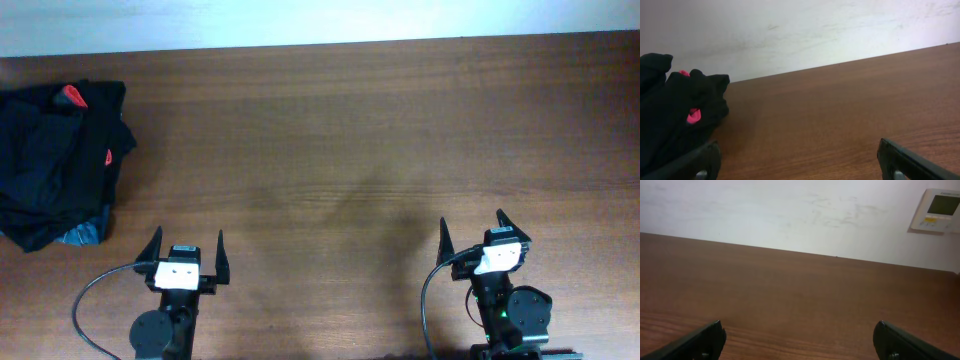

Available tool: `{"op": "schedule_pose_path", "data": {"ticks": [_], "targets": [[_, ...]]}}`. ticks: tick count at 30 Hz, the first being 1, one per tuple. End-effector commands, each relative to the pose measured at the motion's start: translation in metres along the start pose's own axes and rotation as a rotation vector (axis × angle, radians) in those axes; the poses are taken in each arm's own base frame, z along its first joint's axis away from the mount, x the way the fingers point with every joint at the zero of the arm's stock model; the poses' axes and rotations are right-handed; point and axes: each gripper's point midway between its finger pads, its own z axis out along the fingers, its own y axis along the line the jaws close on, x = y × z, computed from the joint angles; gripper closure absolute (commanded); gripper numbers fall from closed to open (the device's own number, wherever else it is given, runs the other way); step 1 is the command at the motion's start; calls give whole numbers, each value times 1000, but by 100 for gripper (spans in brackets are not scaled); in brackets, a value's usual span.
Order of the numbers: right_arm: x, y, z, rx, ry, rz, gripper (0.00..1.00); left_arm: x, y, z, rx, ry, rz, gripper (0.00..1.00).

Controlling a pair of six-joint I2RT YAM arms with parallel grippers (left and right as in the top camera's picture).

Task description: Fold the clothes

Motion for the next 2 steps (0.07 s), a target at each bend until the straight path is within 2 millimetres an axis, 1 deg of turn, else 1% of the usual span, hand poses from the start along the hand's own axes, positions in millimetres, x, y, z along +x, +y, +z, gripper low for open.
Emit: {"op": "schedule_pose_path", "data": {"ticks": [1,2], "targets": [[3,-2,0,11,6,1,1,2,0,0,-1,1,-1,1],[3,-2,0,11,6,1,1,2,0,0,-1,1,-1,0]]}}
